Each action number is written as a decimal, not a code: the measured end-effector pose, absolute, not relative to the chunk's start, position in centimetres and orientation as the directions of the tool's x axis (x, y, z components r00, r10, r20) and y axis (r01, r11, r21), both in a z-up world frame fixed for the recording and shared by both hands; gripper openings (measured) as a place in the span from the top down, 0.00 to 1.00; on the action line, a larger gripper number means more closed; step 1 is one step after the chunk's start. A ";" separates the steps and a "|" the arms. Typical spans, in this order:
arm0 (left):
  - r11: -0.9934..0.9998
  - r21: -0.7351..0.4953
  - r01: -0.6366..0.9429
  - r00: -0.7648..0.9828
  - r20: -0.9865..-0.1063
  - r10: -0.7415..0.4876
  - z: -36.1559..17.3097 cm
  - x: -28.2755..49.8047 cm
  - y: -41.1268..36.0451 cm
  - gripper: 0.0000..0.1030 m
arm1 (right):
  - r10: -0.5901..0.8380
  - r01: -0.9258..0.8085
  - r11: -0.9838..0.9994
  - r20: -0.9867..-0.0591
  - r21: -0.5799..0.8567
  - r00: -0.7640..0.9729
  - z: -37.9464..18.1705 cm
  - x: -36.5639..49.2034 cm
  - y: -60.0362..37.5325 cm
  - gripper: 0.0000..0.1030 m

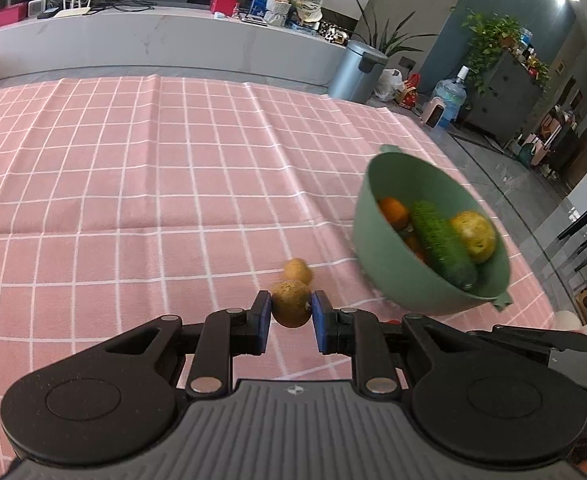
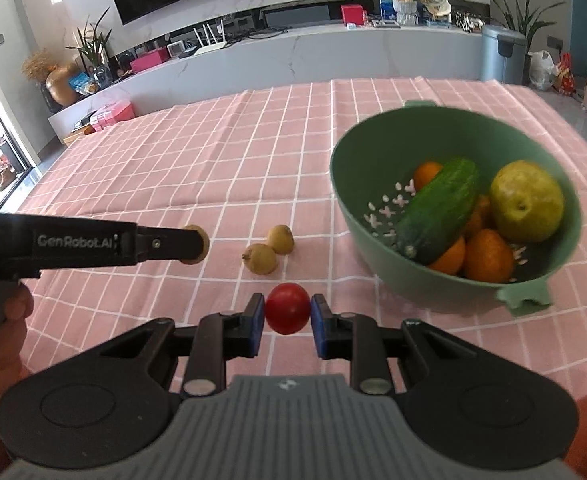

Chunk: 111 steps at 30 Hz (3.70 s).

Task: Organize fruits
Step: 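Carry the brown fruit and tomato into the colander and open both tools, then lift both tools out of the colander and bring the left tool to the last brown fruit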

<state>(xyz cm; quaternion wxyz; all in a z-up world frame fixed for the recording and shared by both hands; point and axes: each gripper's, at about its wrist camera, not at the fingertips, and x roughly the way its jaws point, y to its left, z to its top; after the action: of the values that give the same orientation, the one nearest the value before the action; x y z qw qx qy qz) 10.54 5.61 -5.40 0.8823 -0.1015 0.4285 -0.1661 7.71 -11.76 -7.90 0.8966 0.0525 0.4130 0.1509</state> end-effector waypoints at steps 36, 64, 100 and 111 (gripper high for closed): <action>0.820 -0.319 0.475 0.376 -0.769 -0.517 -4.5 17.0 -10.1 0.77 | 0.137 -0.273 0.961 -0.774 -0.048 0.618 -4.4 13.4 -24.3 0.80; 0.805 -0.294 0.515 0.335 -0.796 -0.504 -6.0 17.1 -11.8 0.70 | 0.127 -0.334 0.939 -0.817 -0.084 0.563 -5.7 13.3 -22.9 0.78; 0.889 -0.141 0.435 0.609 -0.682 -0.406 -0.3 9.4 -0.5 0.38 | 0.188 -0.223 0.975 -0.620 0.021 0.761 -2.8 4.7 -15.6 0.44; 0.911 -0.142 0.388 0.621 -0.689 -0.373 -2.4 9.0 3.2 0.39 | 0.279 -0.291 0.952 -0.650 0.092 0.707 -5.0 4.2 -11.0 0.58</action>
<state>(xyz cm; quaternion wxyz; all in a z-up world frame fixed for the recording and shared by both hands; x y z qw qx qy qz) 9.03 3.15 -2.44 0.9003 0.0101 0.3805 -0.2112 4.19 -11.01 -5.03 0.9238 -0.0088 0.3504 0.1541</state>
